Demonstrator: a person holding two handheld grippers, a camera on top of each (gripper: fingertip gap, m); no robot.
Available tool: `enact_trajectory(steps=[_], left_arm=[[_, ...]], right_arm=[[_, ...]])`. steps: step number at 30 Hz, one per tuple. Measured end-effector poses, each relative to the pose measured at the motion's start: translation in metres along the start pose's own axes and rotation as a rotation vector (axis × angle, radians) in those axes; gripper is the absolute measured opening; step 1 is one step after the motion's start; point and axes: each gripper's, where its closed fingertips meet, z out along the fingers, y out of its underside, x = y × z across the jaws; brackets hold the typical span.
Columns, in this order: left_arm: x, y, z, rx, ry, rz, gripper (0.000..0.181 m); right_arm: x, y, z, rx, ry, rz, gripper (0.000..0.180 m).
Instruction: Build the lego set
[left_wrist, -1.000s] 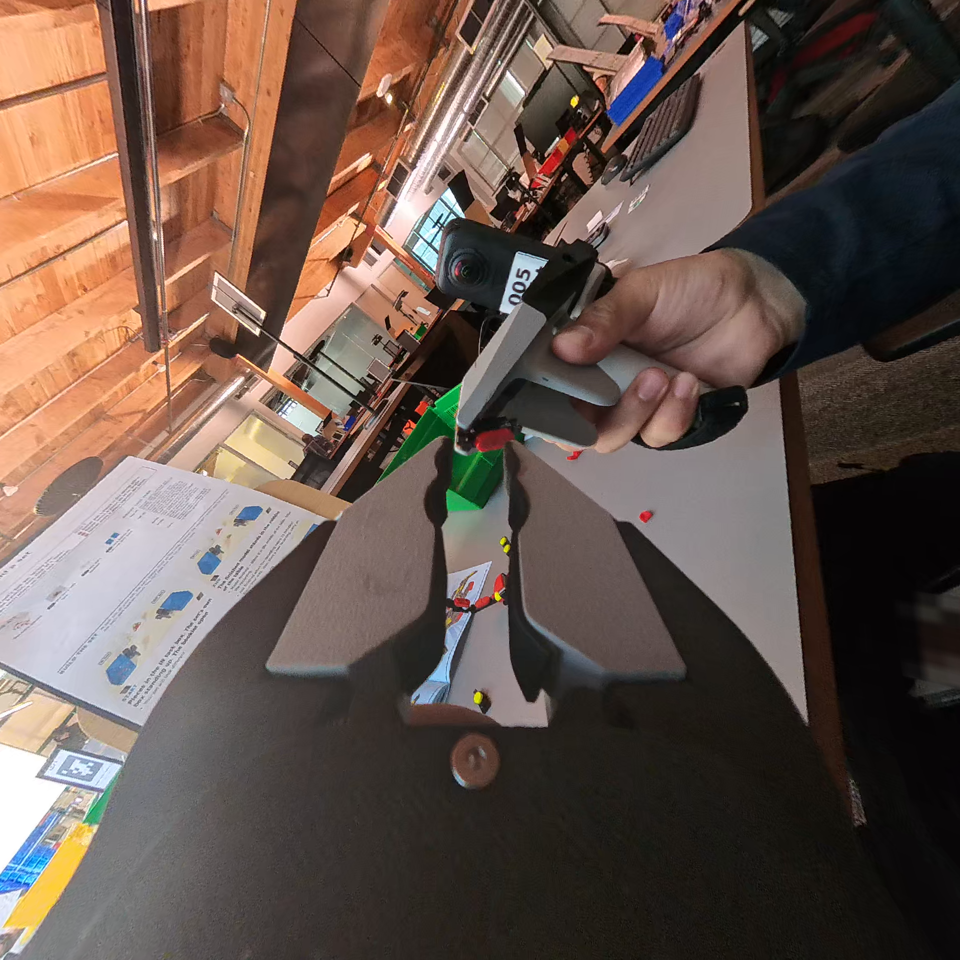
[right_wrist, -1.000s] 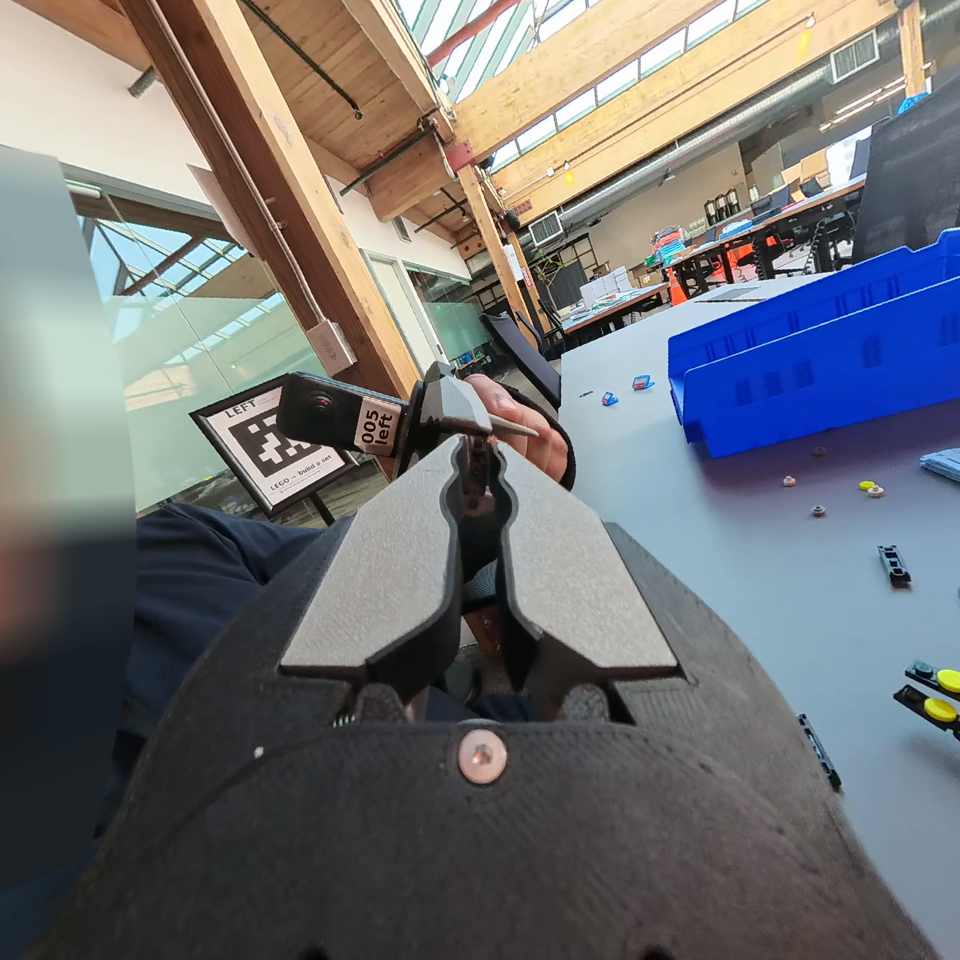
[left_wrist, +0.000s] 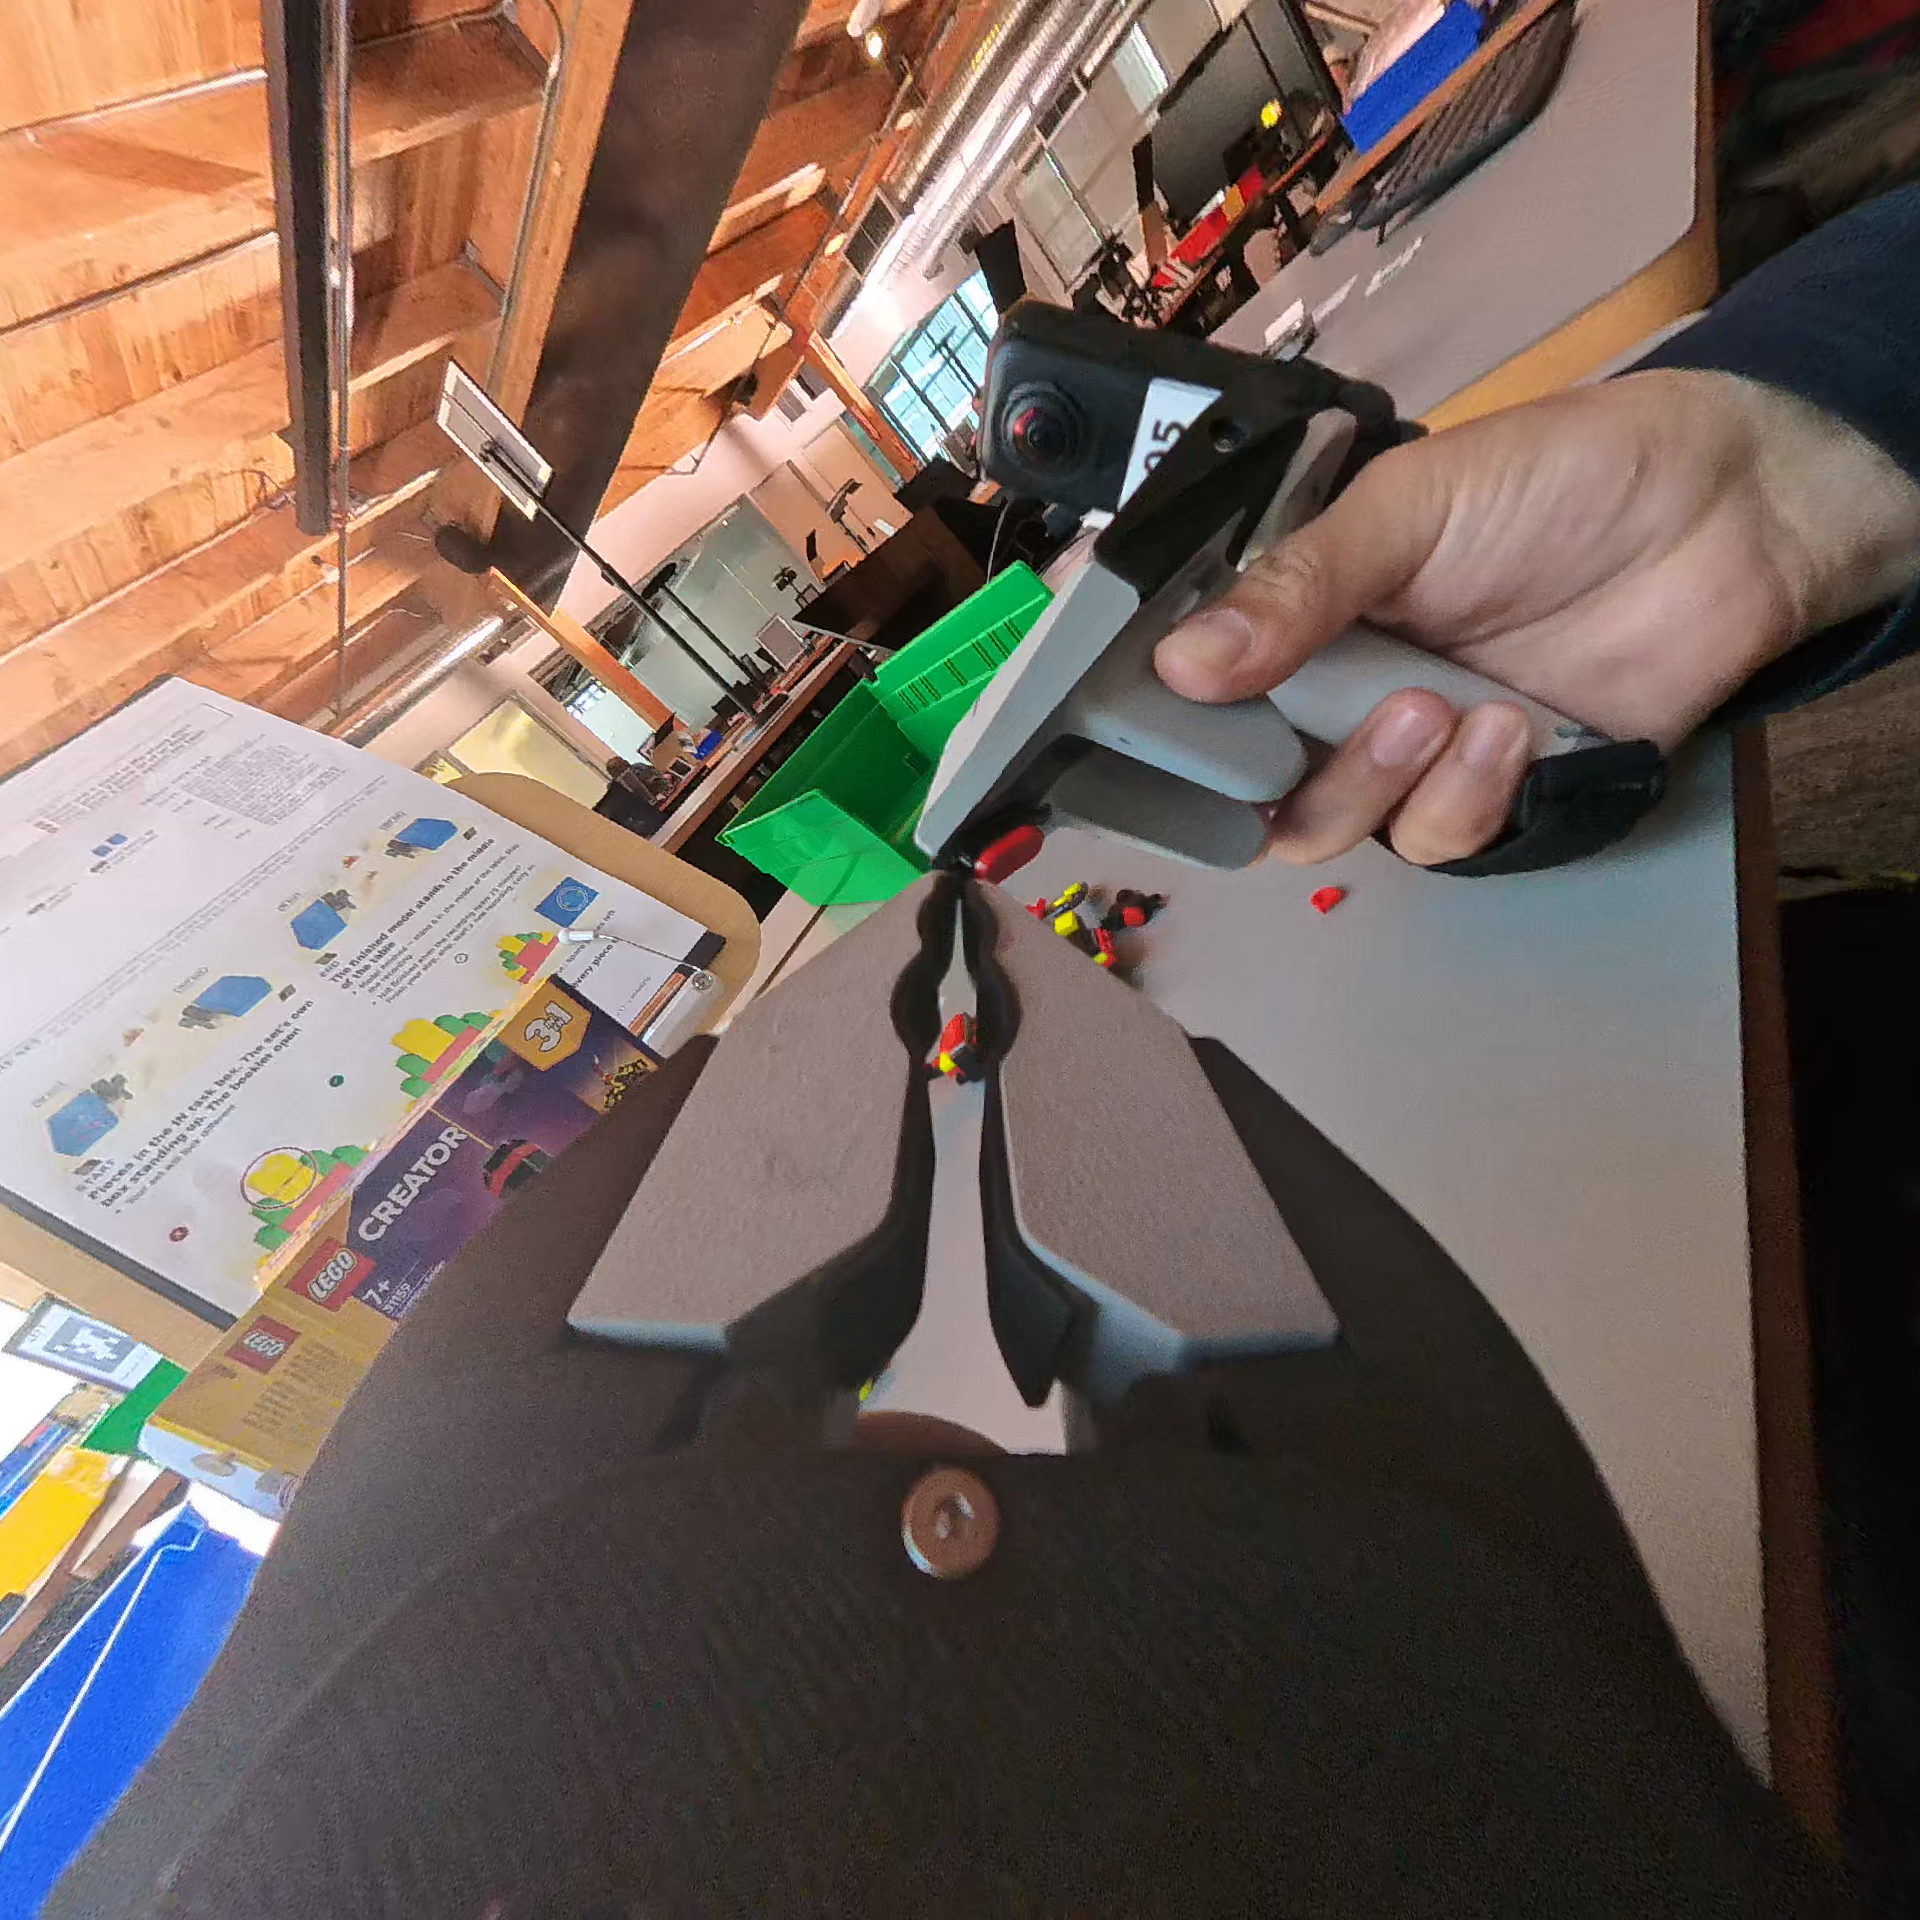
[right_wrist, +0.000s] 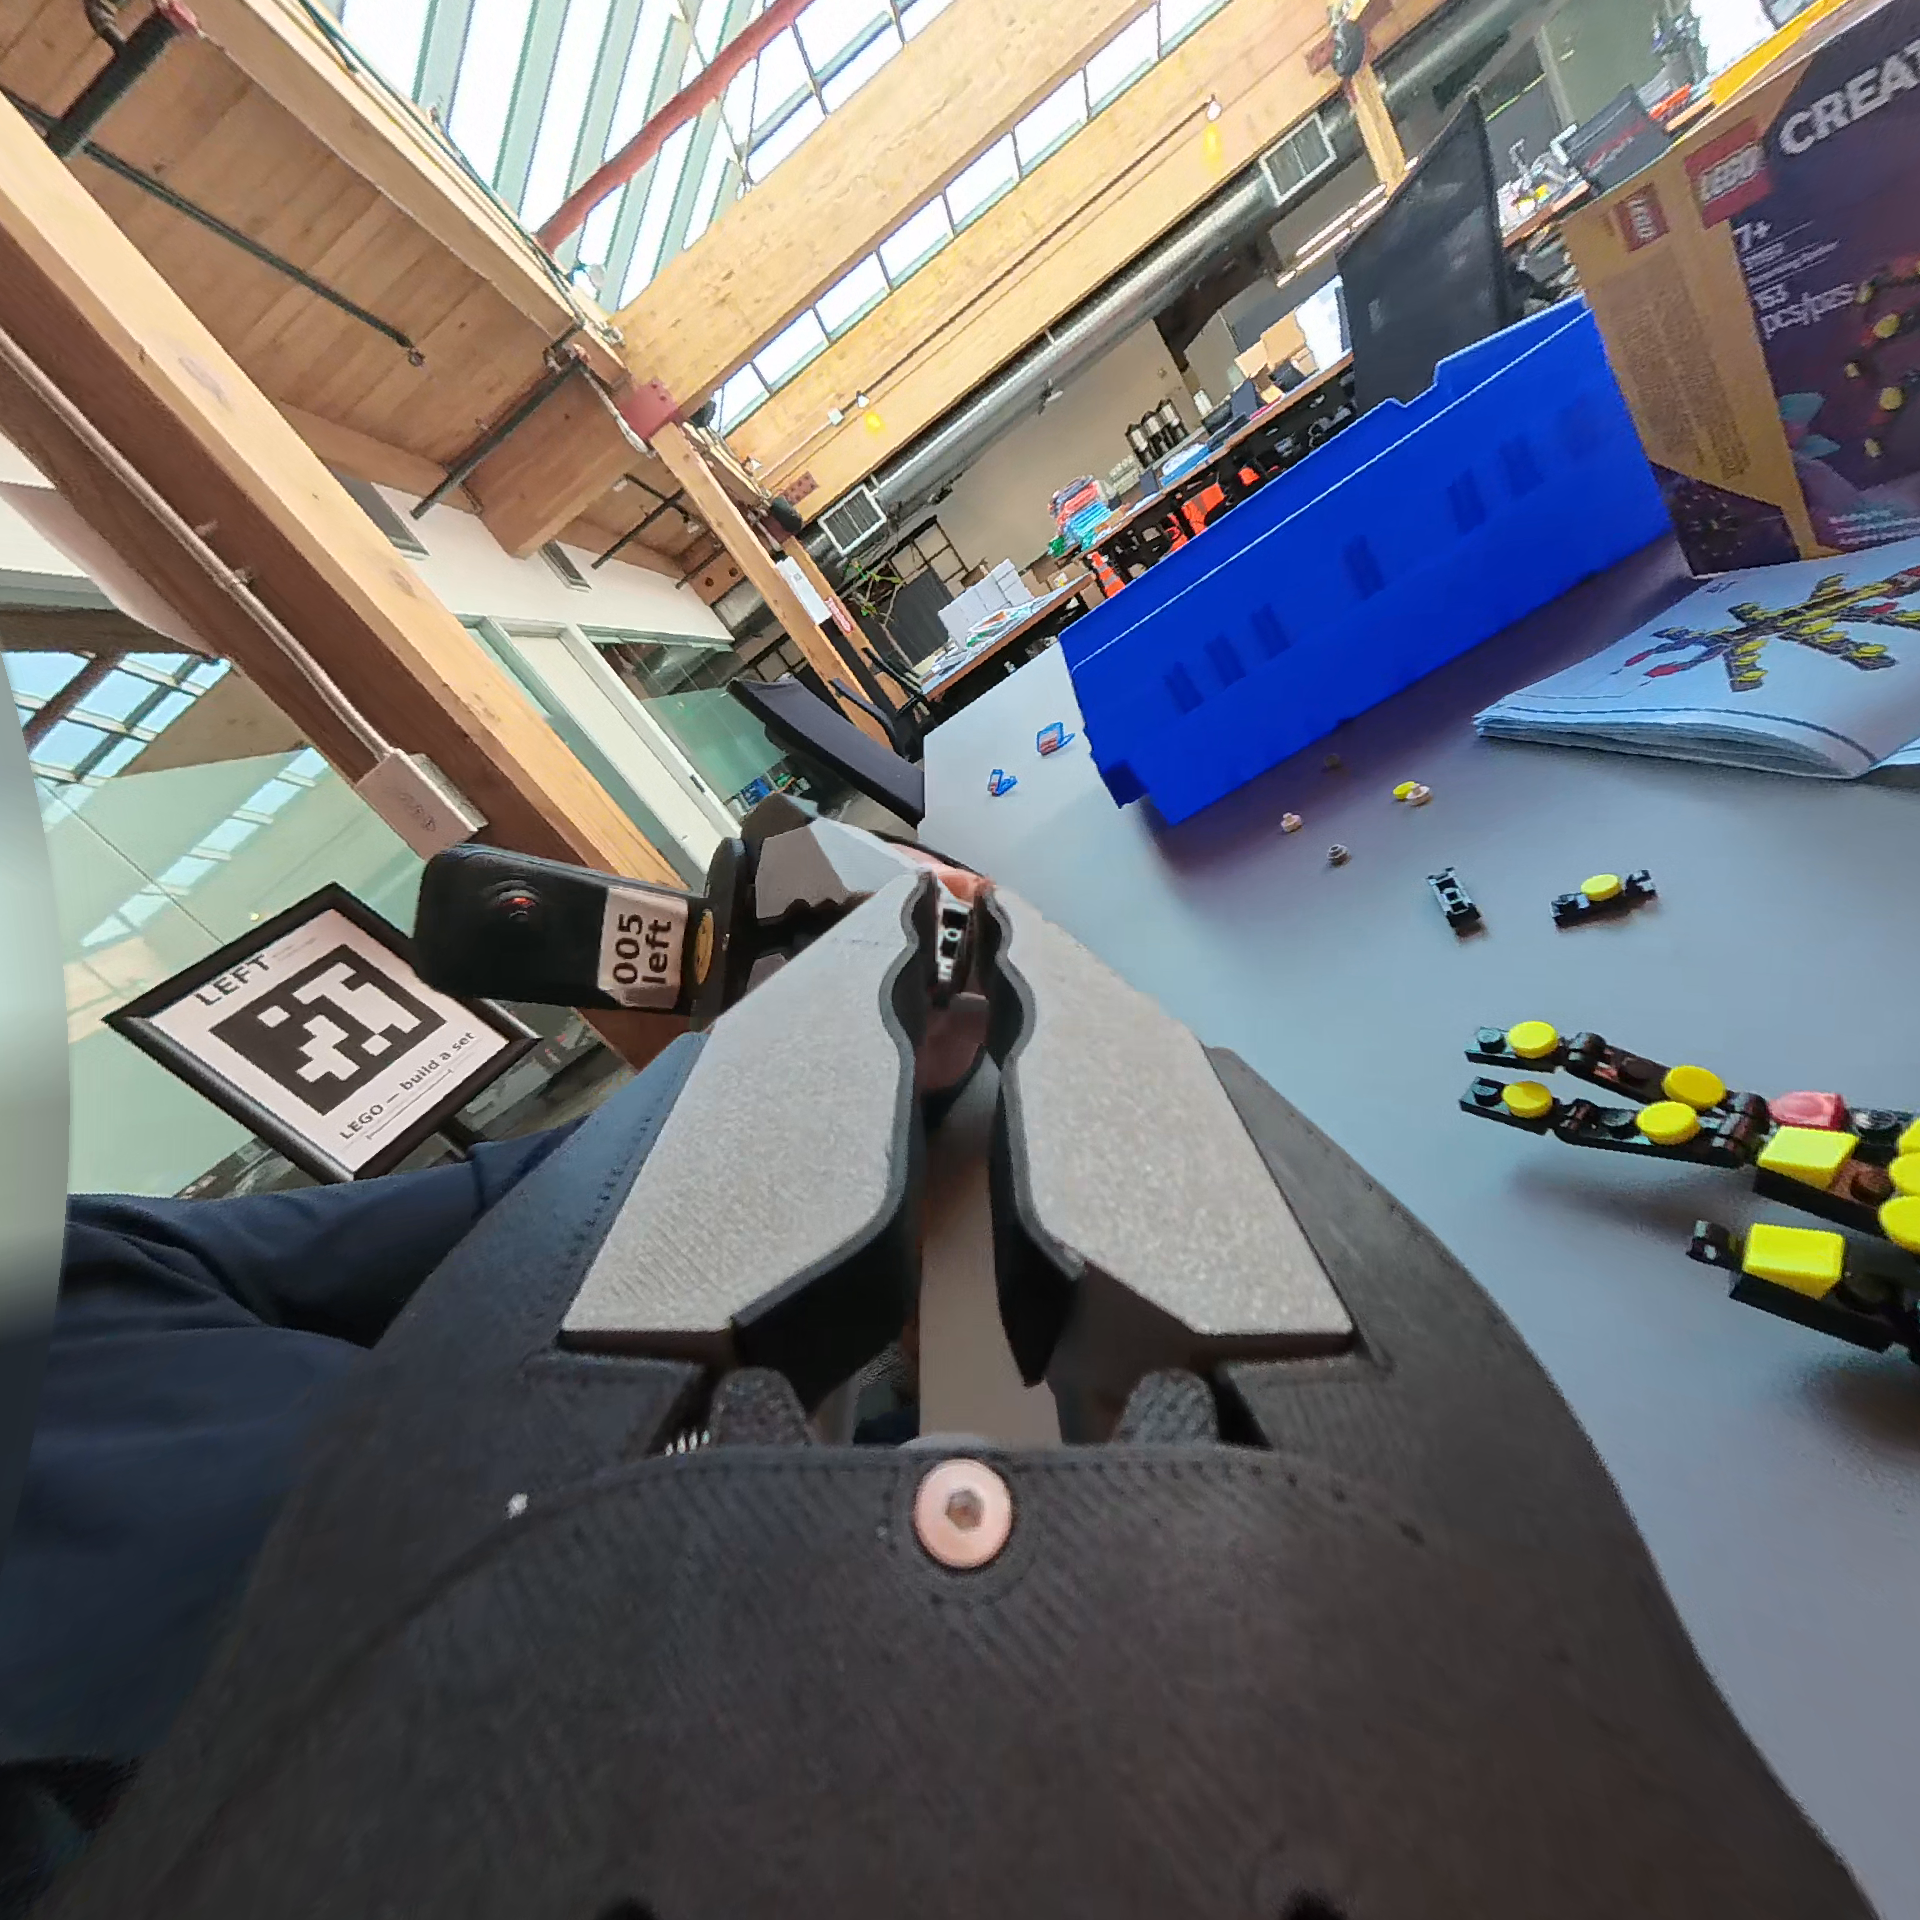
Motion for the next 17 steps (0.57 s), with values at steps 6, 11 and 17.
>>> enact_trajectory(steps=[6,11,17], left_arm=[[0.018,0.015,0.003,-0.074,0.068,0.089,0.000],[0.023,0.017,0.009,-0.097,0.037,0.173,0.000],[0.028,0.048,0.015,-0.233,0.072,0.206,0.000]], right_arm=[[0.016,-0.013,-0.007,0.094,0.045,0.038,0.000],[0.023,-0.004,-0.009,-0.021,0.083,-0.064,0.000],[0.020,0.001,-0.011,-0.156,0.111,-0.259,0.000]])
